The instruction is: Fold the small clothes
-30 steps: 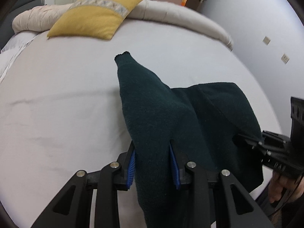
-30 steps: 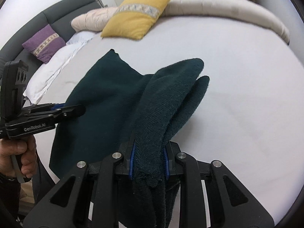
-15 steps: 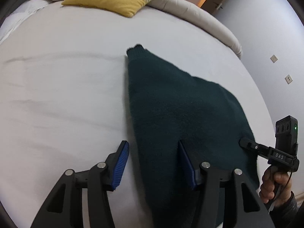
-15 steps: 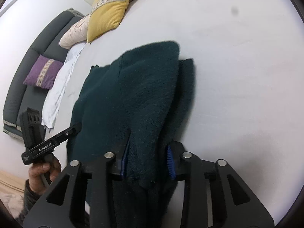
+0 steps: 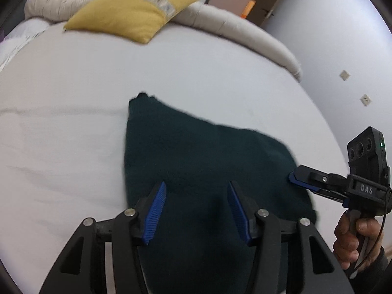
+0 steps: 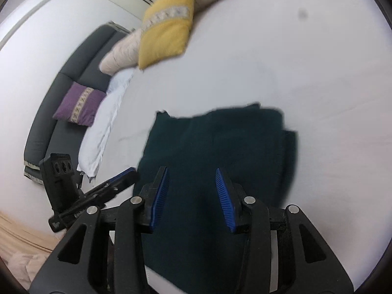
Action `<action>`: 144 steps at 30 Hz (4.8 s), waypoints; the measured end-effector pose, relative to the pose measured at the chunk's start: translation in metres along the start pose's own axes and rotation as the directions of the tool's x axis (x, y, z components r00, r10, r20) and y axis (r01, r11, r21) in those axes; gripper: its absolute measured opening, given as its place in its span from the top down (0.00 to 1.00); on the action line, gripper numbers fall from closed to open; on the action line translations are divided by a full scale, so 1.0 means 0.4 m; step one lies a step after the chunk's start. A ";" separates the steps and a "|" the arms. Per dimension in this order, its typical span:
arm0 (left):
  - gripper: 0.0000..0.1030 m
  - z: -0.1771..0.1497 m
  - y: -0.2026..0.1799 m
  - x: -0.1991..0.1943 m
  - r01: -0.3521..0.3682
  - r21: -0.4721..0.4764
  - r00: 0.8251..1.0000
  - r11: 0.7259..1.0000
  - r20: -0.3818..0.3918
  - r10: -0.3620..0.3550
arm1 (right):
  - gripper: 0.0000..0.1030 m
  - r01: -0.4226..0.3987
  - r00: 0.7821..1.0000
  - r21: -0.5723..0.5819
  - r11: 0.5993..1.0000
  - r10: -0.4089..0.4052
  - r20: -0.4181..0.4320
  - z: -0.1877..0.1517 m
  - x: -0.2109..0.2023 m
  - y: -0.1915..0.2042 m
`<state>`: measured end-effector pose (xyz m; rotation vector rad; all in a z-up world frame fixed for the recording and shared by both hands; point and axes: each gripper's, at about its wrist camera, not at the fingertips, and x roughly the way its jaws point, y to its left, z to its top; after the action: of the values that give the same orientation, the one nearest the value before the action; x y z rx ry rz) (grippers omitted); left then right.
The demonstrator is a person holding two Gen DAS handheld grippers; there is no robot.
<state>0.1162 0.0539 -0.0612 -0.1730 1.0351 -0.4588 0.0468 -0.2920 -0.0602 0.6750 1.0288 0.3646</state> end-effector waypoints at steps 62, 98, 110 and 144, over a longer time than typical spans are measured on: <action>0.00 -0.177 -0.057 -0.355 0.012 -0.252 0.919 0.968 0.384 0.089 | 0.09 0.395 0.789 -0.420 0.817 -0.068 0.610 -0.394 -0.360 0.351; 0.00 -0.305 -0.278 -0.367 -0.617 0.035 0.717 0.786 0.437 0.543 | 0.08 0.608 0.727 -0.253 0.753 -0.400 0.558 -0.380 -0.289 0.331; 0.00 -0.319 -0.271 -0.287 -0.539 -0.012 0.812 0.842 0.256 0.524 | 0.08 0.624 0.726 -0.205 0.754 -0.461 0.510 -0.373 -0.261 0.268; 0.00 -0.297 -0.190 -0.279 -0.502 -0.061 0.842 0.863 0.193 0.504 | 0.08 0.635 0.743 -0.256 0.729 -0.487 0.459 -0.391 -0.225 0.277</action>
<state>-0.0548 0.0448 -0.0069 0.0498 0.8386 0.0458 -0.1301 -0.2078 0.0200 0.0174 0.7214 -0.1070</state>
